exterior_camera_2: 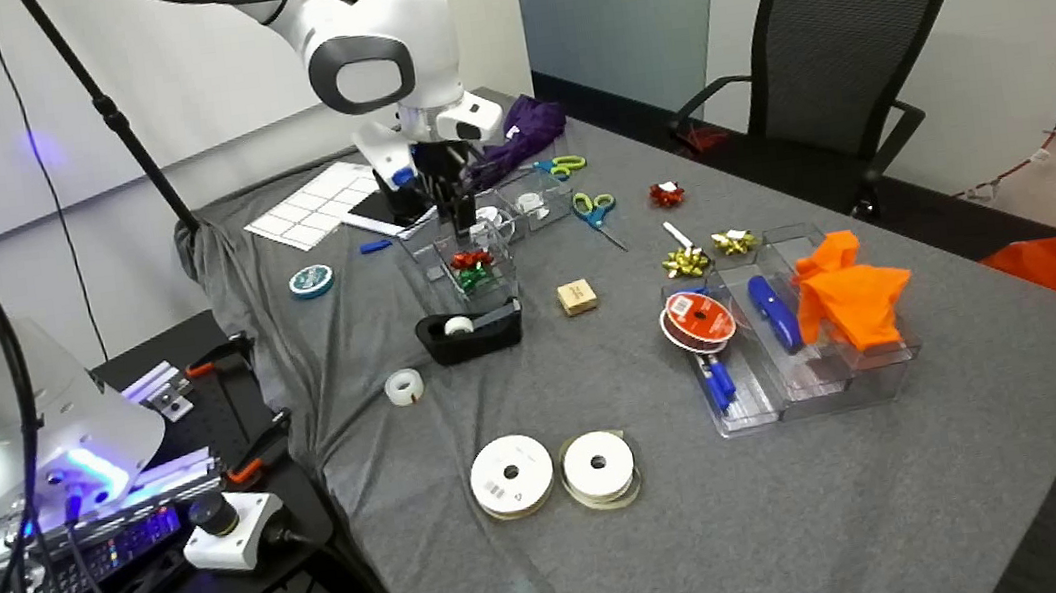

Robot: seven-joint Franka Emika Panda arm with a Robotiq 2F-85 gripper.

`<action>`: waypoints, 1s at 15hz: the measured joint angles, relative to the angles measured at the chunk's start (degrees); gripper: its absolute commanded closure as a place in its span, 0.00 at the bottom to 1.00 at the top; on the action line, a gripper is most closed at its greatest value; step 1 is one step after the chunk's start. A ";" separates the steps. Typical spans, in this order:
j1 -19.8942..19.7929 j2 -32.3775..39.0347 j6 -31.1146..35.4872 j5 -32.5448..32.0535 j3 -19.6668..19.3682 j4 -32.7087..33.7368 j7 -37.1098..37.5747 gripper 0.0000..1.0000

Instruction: Move the box and place it in a larger box

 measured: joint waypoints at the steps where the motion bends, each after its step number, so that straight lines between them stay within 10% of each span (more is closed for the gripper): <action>1: 0.19 -0.19 -0.05 -0.69 0.00 -0.09 0.02 0.00; 15: 7.81 0.03 -4.57 -31.83 -5.79 -0.17 28.06 0.00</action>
